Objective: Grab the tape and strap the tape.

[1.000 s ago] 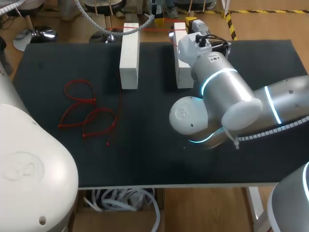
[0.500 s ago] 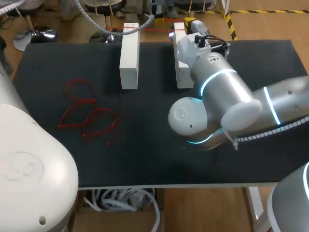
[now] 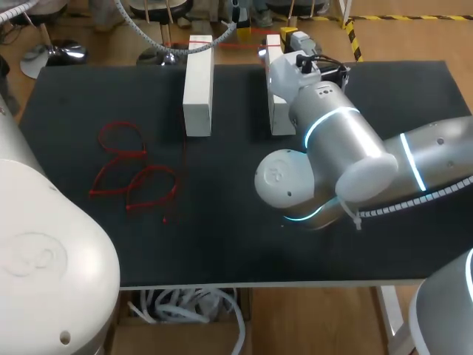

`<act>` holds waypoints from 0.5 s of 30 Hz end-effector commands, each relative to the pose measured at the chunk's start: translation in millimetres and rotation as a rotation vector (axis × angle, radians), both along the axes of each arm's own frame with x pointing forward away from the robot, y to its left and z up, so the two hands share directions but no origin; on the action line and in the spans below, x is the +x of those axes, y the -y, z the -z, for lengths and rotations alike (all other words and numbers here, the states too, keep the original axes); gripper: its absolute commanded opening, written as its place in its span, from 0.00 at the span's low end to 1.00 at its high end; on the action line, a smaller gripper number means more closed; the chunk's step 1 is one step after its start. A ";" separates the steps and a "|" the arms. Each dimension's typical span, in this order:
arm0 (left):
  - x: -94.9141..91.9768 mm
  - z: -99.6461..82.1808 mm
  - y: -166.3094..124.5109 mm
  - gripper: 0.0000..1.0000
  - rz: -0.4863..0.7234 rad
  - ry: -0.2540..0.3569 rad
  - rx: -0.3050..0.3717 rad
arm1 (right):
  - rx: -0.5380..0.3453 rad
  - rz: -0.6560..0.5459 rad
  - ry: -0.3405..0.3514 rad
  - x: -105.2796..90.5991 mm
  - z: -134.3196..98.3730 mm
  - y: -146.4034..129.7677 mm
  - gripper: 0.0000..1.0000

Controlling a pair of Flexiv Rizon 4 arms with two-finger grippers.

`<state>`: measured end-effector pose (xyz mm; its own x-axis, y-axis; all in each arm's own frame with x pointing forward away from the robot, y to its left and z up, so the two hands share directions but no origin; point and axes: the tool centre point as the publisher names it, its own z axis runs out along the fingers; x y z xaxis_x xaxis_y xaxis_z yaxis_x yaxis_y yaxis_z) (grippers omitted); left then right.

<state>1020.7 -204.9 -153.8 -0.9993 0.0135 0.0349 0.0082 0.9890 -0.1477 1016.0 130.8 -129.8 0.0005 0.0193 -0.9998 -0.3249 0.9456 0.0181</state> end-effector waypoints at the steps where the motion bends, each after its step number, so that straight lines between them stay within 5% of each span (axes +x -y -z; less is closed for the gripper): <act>1: 0.6 -0.9 1.0 0.00 0.000 -0.002 0.003 | 0.002 0.017 -0.002 1.4 -2.2 -7.9 0.00; 15: 0.6 -0.9 1.0 0.00 0.000 -0.002 0.003 | 0.031 -0.003 -0.018 -3.2 -10.9 -4.5 0.00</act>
